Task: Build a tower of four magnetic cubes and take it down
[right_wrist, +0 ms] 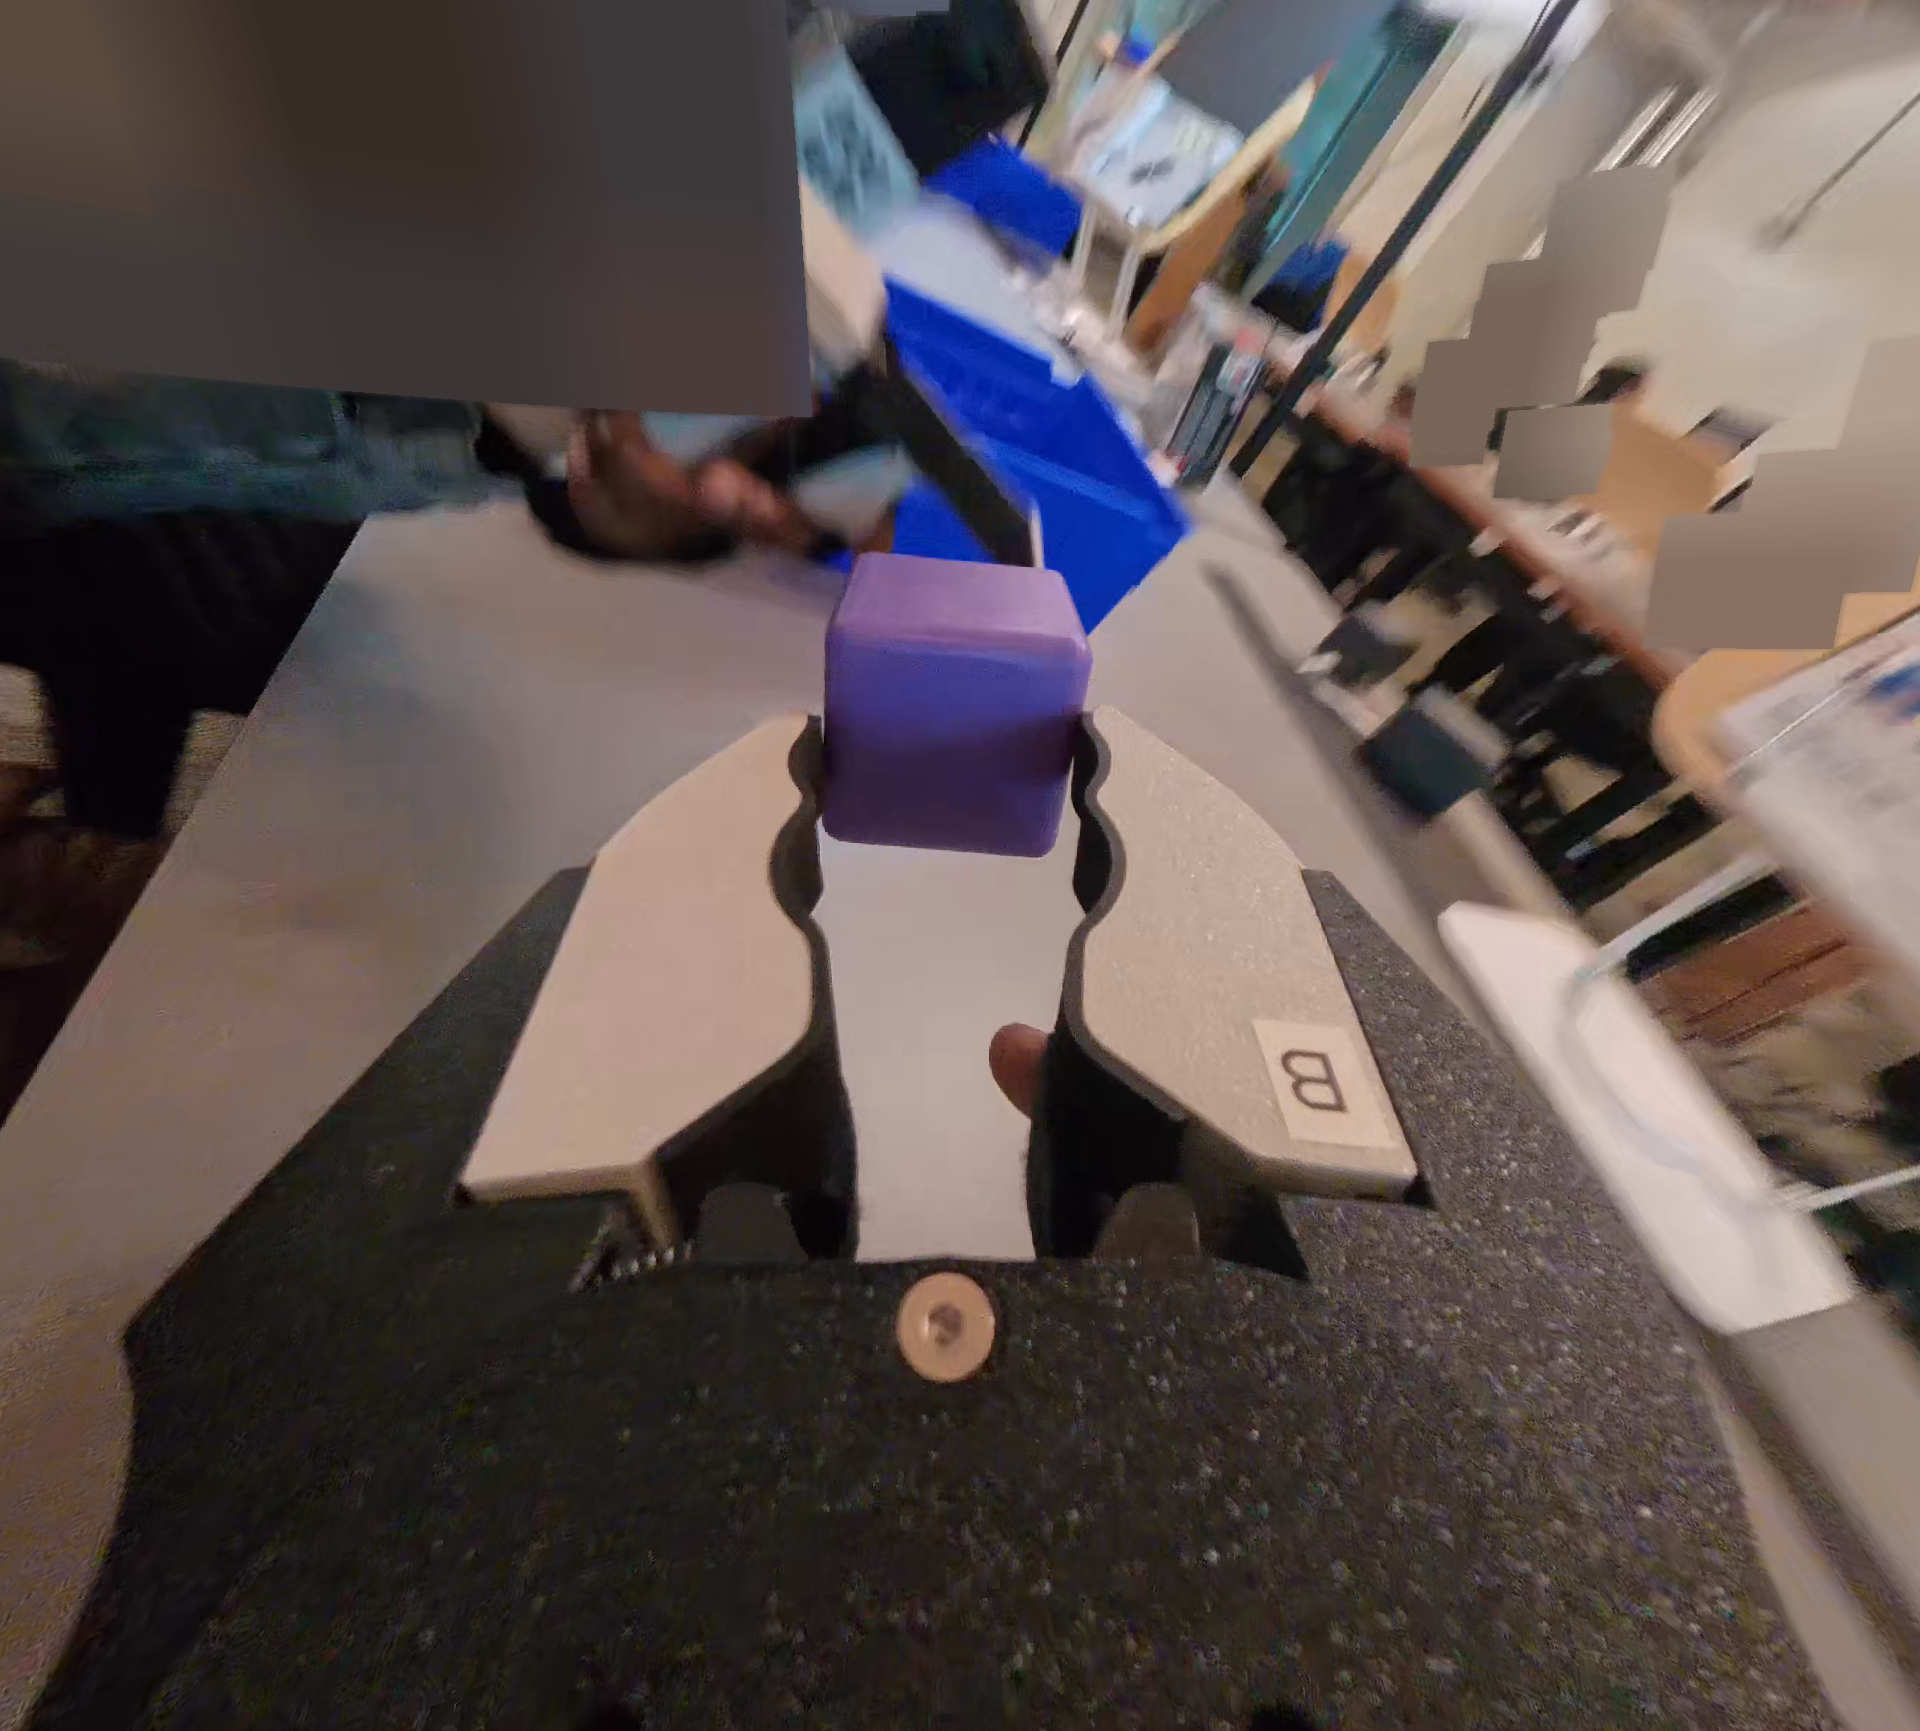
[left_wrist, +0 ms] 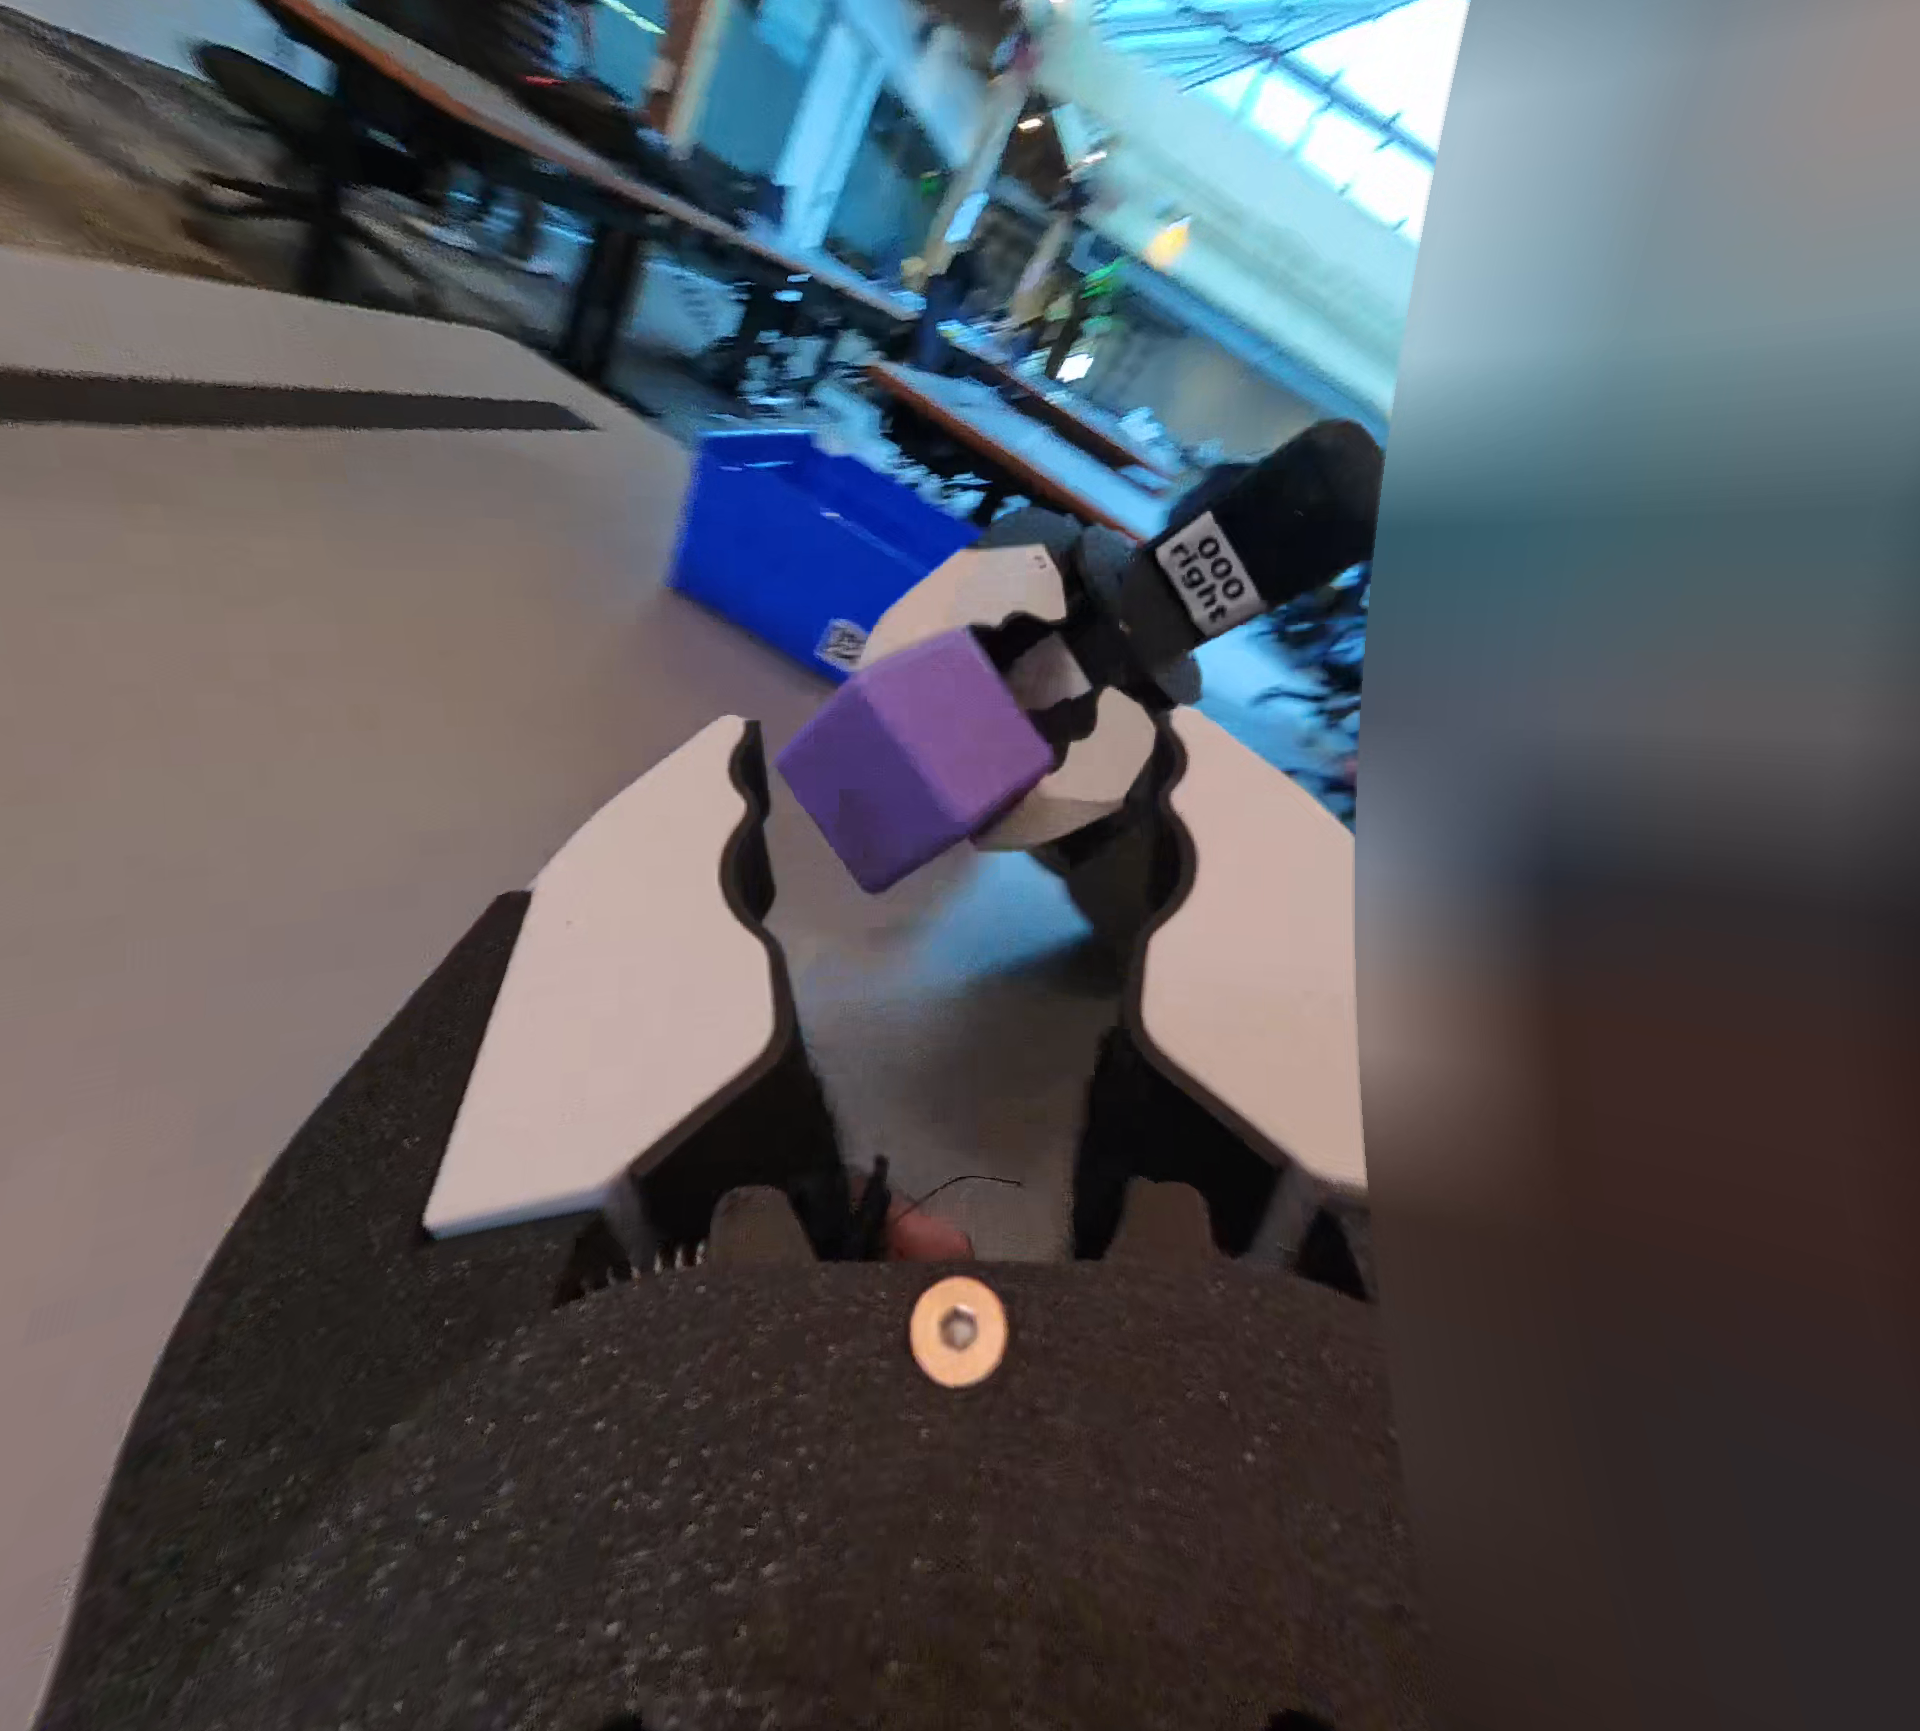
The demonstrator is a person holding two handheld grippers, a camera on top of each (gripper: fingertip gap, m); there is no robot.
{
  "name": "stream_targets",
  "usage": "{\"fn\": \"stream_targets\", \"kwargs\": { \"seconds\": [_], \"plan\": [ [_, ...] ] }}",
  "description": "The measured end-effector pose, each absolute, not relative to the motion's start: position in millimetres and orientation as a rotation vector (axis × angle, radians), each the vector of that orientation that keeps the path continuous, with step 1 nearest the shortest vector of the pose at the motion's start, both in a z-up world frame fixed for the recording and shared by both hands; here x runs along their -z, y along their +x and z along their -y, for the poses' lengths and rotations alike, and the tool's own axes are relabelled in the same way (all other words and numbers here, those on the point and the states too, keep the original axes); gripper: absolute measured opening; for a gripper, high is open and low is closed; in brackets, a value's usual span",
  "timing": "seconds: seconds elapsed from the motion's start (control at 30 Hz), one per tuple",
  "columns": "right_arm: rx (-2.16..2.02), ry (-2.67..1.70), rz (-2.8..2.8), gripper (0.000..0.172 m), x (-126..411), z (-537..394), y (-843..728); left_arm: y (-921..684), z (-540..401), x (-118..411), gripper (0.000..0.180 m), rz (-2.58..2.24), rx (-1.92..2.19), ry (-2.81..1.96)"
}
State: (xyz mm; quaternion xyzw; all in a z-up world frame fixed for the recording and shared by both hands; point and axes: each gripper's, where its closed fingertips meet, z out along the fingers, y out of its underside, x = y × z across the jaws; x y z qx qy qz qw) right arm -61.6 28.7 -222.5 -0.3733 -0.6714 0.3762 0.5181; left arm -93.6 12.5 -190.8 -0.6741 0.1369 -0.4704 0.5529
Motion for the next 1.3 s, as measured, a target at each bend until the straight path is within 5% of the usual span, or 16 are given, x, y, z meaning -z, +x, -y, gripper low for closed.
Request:
{"fn": "stream_targets", "kwargs": {
  "seconds": [0.03, 0.4, 1.3],
  "plan": [
    [-0.933, -0.972, 1.651, 0.045, 239, -38, -61, -106, -13, 189, 0.072, -0.324, 1.016, -1.614],
    [-0.914, -1.318, 1.837, 0.045, 326, -68, -59, -208, 22, 150, 0.068, -0.271, 0.385, -1.58],
    [-0.832, -1.23, 1.979, 0.046, 333, -65, -52, -244, 35, 192, 0.066, -0.353, 0.059, -1.862]
  ]
}}
